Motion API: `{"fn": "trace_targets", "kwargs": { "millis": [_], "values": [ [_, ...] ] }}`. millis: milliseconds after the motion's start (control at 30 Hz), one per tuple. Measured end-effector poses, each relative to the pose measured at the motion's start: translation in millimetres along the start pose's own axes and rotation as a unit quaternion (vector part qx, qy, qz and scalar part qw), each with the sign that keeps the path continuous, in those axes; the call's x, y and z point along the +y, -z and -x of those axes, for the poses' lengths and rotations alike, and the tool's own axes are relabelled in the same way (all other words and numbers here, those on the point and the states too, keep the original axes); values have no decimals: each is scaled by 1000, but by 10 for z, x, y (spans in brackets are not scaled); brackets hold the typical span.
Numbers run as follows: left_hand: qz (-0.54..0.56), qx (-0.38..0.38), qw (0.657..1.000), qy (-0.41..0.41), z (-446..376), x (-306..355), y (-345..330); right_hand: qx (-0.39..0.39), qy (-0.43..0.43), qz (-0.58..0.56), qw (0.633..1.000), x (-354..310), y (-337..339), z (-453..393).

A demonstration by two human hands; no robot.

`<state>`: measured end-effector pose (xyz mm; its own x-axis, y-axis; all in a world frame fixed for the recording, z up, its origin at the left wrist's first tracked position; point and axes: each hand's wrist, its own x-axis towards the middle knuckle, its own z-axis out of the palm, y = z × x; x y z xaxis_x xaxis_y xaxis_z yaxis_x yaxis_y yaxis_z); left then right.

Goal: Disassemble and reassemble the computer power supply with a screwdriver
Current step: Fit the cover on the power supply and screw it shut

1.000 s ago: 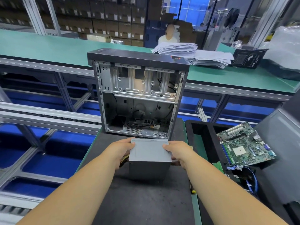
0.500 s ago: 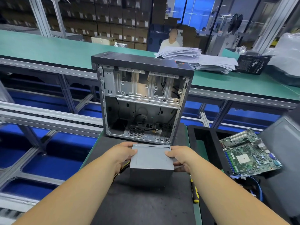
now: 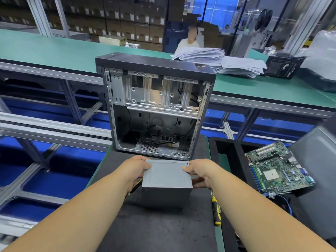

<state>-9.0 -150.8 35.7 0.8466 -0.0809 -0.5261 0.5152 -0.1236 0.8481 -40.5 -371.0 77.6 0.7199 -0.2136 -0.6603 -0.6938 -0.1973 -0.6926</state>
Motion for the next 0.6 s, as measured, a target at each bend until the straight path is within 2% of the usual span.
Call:
{"fn": "trace_targets", "kwargs": {
  "millis": [300,367,500,600],
  "values": [
    [-3,5,999,-38,-60,-63,4,-10,66,19,998,180,16,-127],
    [-7,10,999,-42,-77,-80,12,5,93,19,995,207,-4,-156],
    [-23,15,998,-54,-94,-66,2,72,149,95,982,258,-62,-166],
    [-17,14,998,-57,-79,-56,0,75,161,106,978,266,-94,-176]
  ]
}}
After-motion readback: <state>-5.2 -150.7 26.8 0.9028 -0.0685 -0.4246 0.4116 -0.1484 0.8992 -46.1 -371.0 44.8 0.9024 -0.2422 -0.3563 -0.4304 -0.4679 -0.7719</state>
